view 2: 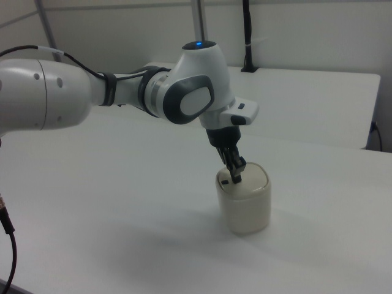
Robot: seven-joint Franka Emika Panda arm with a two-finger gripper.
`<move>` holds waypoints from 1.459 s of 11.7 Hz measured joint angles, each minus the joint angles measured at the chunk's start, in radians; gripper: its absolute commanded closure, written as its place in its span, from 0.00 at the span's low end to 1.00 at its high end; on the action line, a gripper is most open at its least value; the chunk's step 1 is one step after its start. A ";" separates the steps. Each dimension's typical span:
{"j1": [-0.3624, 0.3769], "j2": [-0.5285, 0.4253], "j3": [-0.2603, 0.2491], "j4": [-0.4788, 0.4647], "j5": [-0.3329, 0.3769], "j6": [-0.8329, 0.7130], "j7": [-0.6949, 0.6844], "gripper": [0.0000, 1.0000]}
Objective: Open the trash bin
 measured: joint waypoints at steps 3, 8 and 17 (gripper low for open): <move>0.001 0.000 0.000 0.000 0.000 0.000 0.000 1.00; 0.034 -0.079 0.002 0.009 0.000 -0.032 -0.011 0.76; 0.297 -0.262 0.096 0.010 0.000 -0.326 -0.203 0.00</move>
